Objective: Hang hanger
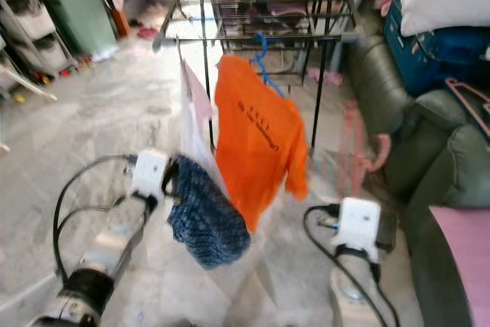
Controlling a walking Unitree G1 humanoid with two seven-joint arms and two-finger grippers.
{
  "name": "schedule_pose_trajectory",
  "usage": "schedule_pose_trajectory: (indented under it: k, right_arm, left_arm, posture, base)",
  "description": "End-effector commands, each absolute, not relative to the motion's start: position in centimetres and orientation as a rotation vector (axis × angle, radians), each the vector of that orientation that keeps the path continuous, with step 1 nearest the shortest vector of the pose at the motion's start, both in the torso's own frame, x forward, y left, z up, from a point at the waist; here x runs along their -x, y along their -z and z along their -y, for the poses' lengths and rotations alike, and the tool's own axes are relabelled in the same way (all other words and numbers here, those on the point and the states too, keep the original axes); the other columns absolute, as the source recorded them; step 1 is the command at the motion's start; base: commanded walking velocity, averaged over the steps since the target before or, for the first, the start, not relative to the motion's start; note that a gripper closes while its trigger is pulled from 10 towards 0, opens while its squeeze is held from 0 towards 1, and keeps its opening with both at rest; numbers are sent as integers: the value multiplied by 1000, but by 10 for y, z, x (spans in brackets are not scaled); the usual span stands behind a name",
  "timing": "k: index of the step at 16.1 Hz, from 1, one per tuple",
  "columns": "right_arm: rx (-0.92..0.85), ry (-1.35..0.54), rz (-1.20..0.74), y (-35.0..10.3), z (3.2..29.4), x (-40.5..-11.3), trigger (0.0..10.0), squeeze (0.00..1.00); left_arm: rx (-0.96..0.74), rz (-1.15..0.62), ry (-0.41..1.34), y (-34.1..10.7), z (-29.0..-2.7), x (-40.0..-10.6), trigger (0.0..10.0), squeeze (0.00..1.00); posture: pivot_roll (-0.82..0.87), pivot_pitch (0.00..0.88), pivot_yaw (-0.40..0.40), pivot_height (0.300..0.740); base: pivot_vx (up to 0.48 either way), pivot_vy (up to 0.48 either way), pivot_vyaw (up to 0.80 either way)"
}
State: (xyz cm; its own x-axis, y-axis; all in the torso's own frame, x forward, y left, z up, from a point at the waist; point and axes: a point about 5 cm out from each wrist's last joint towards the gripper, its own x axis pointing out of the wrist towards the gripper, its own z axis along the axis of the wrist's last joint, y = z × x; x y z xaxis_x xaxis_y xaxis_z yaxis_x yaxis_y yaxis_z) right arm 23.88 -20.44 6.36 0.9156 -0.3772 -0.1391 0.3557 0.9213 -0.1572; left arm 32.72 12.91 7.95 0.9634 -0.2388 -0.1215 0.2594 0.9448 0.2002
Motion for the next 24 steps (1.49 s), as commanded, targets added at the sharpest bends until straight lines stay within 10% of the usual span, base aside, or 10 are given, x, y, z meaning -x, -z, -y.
schedule_pose_trajectory:
  k: [1, 24]
  right_arm:
    - [117, 375, -144, -69, 202, -242, 10000, 0]
    - [117, 353, -112, -80, 199, -263, 10000, 0]
  left_arm:
    - [-241, -100, 258, -79, -134, -328, 10000, 0]
    - [-154, -97, 280, -88, -131, -339, 10000, 0]
  posture:
    - [-198, 114, 79, 740]
    - [-186, 147, 88, 740]
  base:
    - [-251, 0, 0]
    - [-96, 184, 0]
